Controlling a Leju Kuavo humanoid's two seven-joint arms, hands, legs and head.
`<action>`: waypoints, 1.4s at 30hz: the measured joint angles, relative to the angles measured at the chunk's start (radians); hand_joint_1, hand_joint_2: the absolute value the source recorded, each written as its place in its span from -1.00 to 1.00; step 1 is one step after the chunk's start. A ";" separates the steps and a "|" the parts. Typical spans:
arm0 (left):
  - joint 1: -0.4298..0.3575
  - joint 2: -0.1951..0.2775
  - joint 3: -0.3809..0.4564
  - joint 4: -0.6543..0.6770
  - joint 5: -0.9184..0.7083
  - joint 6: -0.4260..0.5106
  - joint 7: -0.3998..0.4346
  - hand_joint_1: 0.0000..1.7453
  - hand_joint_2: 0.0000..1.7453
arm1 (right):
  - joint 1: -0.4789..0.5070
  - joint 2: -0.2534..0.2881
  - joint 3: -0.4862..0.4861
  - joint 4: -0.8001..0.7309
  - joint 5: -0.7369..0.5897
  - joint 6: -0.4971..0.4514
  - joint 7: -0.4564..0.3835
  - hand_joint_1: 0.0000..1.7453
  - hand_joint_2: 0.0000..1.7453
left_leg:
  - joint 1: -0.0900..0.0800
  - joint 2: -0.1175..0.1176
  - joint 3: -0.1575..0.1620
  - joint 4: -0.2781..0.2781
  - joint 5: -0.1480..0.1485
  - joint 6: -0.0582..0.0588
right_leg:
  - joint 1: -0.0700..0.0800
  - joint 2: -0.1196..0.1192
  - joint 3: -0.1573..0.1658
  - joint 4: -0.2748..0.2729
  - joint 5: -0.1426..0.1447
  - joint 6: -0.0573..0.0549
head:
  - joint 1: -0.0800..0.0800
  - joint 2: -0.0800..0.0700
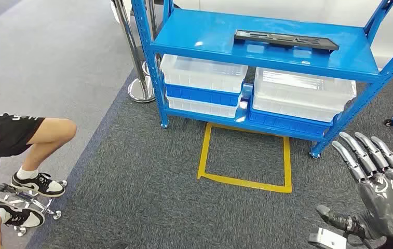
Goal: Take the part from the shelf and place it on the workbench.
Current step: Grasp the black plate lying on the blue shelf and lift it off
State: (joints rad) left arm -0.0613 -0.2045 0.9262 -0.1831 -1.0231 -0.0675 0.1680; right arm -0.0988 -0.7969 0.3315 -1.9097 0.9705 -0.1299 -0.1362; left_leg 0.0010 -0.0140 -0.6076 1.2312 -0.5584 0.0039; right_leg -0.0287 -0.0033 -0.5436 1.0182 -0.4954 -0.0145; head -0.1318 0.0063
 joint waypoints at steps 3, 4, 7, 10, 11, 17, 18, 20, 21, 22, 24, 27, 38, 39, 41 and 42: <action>0.002 0.000 0.000 0.000 0.000 0.000 -0.003 -1.00 -1.00 | 0.000 0.000 0.000 -0.002 -0.001 0.003 -0.001 -1.00 -1.00 | 0.005 0.004 -0.082 0.073 -0.047 -0.007 | -0.001 -0.001 0.025 -0.001 -0.022 0.002 | -0.001 0.000; 0.004 0.000 0.000 0.000 0.000 0.000 -0.003 -1.00 -1.00 | 0.000 0.000 0.000 -0.002 -0.002 0.004 -0.001 -1.00 -1.00 | 0.006 0.005 -0.104 0.071 -0.052 -0.009 | -0.002 -0.001 0.041 -0.001 -0.035 0.004 | -0.001 0.000; 0.011 0.000 0.000 0.001 0.000 0.000 -0.004 -1.00 -1.00 | 0.000 0.000 -0.002 -0.004 -0.004 0.011 -0.001 -1.00 -1.00 | 0.006 0.012 -0.109 -0.080 0.074 -0.002 | -0.005 -0.001 0.094 -0.001 -0.079 0.015 | 0.000 0.000; 0.014 0.000 0.000 0.003 0.000 -0.002 -0.005 -1.00 -1.00 | 0.001 -0.003 -0.004 -0.007 -0.008 0.021 -0.004 -1.00 -1.00 | 0.000 0.018 -0.101 -0.175 0.180 0.012 | -0.001 0.002 0.125 -0.011 -0.110 0.037 | 0.001 0.000; 0.013 -0.001 0.000 0.003 0.000 -0.003 -0.006 -1.00 -1.00 | 0.000 -0.005 -0.007 -0.009 -0.010 0.023 -0.004 -1.00 -1.00 | 0.000 0.017 -0.091 -0.177 0.169 0.019 | 0.000 0.002 0.134 -0.013 -0.107 0.045 | 0.002 0.000; 0.009 -0.003 0.000 0.004 0.000 -0.003 -0.008 -1.00 -1.00 | -0.007 -0.012 -0.016 -0.013 -0.020 0.043 -0.005 -1.00 -1.00 | -0.003 0.003 0.022 -0.221 0.115 0.054 | 0.001 0.002 -0.057 0.274 -0.101 0.053 | 0.008 0.000; 0.008 -0.003 0.000 0.004 0.000 -0.003 -0.008 -1.00 -1.00 | -0.008 -0.012 -0.016 -0.013 -0.021 0.048 -0.006 -1.00 -1.00 | -0.006 -0.001 0.043 -0.224 0.101 0.057 | 0.004 0.002 -0.094 0.290 -0.147 0.052 | 0.008 0.000; 0.009 -0.003 0.001 0.004 0.000 -0.003 -0.008 -1.00 -1.00 | -0.010 -0.012 -0.016 -0.013 -0.023 0.054 -0.007 -1.00 -1.00 | -0.013 -0.007 0.088 -0.226 0.068 0.060 | 0.012 0.003 -0.135 0.256 -0.197 0.043 | 0.008 0.000; 0.010 -0.003 0.001 0.004 0.000 -0.003 -0.009 -1.00 -1.00 | -0.010 -0.013 -0.016 -0.013 -0.025 0.056 -0.007 -1.00 -1.00 | -0.017 -0.009 0.112 -0.227 0.050 0.061 | 0.018 0.003 -0.143 0.211 -0.175 0.034 | 0.008 0.000; 0.011 -0.004 0.001 0.005 0.000 -0.003 -0.009 -1.00 -1.00 | -0.010 -0.014 -0.016 -0.013 -0.026 0.057 -0.007 -1.00 -1.00 | -0.021 -0.011 0.132 -0.227 0.033 0.062 | 0.024 0.004 -0.146 0.158 -0.119 0.022 | 0.008 0.000; 0.012 -0.006 0.001 0.005 0.000 -0.003 -0.010 -1.00 -1.00 | -0.011 -0.015 -0.016 -0.013 -0.028 0.058 -0.007 -1.00 -1.00 | -0.024 -0.011 0.152 -0.229 0.012 0.062 | 0.033 0.004 -0.147 0.084 -0.016 0.004 | 0.009 0.000; 0.013 -0.007 0.001 0.006 0.000 -0.003 -0.010 -1.00 -1.00 | -0.011 -0.016 -0.016 -0.013 -0.028 0.058 -0.007 -1.00 -1.00 | -0.024 -0.011 0.153 -0.230 0.008 0.063 | 0.035 0.005 -0.148 0.069 0.014 -0.001 | 0.009 0.000; 0.008 -0.013 0.001 0.012 -0.001 -0.016 -0.031 -1.00 -1.00 | 0.064 -0.038 -0.039 -0.043 -0.010 0.023 -0.008 -1.00 -1.00 | 0.005 0.006 -0.099 0.007 -0.092 -0.019 | 0.003 0.016 0.070 -0.029 -0.023 0.005 | 0.005 0.000; 0.008 -0.013 -0.003 0.012 -0.011 -0.035 -0.063 -1.00 -1.00 | 0.064 -0.032 -0.038 -0.041 0.005 0.026 -0.008 -1.00 -1.00 | 0.008 0.009 -0.101 -0.050 -0.038 -0.022 | -0.001 0.016 0.090 -0.029 -0.042 0.011 | 0.005 0.000; -0.001 -0.015 -0.014 0.001 -0.020 -0.110 -0.146 -1.00 -1.00 | 0.036 0.002 -0.029 -0.008 0.057 0.024 -0.019 -1.00 -1.00 | 0.012 0.019 -0.104 -0.158 0.122 -0.017 | -0.003 0.018 0.119 -0.027 -0.077 0.026 | 0.005 0.000; -0.007 -0.023 -0.022 -0.026 -0.005 -0.169 -0.158 -1.00 -1.00 | 0.011 0.025 -0.018 0.022 0.079 0.017 -0.026 -1.00 -1.00 | 0.011 0.022 -0.104 -0.186 0.176 -0.011 | -0.001 0.020 0.133 -0.029 -0.090 0.035 | 0.005 0.000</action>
State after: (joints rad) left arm -0.0686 -0.2279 0.9040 -0.2090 -1.0285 -0.2365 0.0105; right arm -0.0879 -0.7722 0.3139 -1.8878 1.0495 -0.1132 -0.1618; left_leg 0.0124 0.0083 -0.7119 1.0455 -0.3827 -0.0069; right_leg -0.0299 0.0164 -0.4107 0.9893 -0.5854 0.0204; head -0.1264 0.0065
